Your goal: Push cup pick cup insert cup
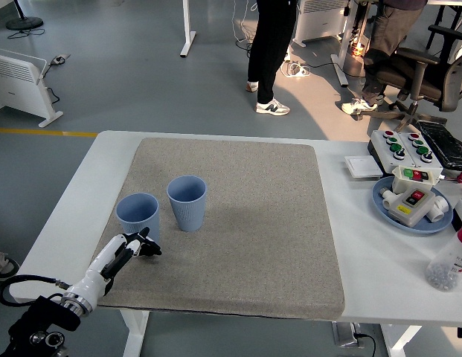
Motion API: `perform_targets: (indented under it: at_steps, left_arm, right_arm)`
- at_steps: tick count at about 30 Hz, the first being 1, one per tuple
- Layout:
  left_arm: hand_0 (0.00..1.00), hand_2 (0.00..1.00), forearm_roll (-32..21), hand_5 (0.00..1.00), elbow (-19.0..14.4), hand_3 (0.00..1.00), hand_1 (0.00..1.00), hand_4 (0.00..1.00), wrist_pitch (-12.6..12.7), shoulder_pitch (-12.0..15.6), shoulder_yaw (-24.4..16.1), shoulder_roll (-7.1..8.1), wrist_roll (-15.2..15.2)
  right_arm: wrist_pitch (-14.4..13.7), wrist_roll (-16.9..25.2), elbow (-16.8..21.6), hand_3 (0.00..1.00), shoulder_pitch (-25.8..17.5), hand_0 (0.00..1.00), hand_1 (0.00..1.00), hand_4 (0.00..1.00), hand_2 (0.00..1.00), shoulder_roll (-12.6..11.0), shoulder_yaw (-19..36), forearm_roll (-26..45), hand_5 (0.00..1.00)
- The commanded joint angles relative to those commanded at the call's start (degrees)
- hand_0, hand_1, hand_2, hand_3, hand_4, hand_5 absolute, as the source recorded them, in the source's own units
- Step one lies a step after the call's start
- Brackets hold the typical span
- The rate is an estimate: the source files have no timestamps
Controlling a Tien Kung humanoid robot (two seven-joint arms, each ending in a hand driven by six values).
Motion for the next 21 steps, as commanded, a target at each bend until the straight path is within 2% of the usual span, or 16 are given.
perform_targets:
  at_steps: [10, 17, 21]
  left_arm:
    - [0.662, 0.497, -1.08, 0.998, 3.52, 0.450, 0.589, 0.632, 0.89, -3.28, 1.90, -0.21, -1.16]
    - [0.662, 0.496, -1.92, 0.998, 7.31, 0.449, 0.589, 0.629, 1.84, -6.97, 5.39, 1.00, -2.08]
    - [0.662, 0.495, -1.60, 0.998, 9.37, 0.448, 0.586, 0.626, 2.86, -8.58, 5.69, 0.97, -2.85]
  right_arm:
    - [0.07, -0.25, 0.00, 0.566, -0.40, 0.529, 0.509, 0.123, 0.568, -0.05, -0.06, -0.68, 0.838]
    - [0.10, -0.37, 0.00, 0.565, -0.44, 0.529, 0.509, 0.122, 0.567, -0.03, -0.19, -1.27, 0.837]
    - [0.16, -0.29, 0.00, 0.565, -0.41, 0.529, 0.509, 0.121, 0.567, -0.09, -0.63, -1.21, 0.839]
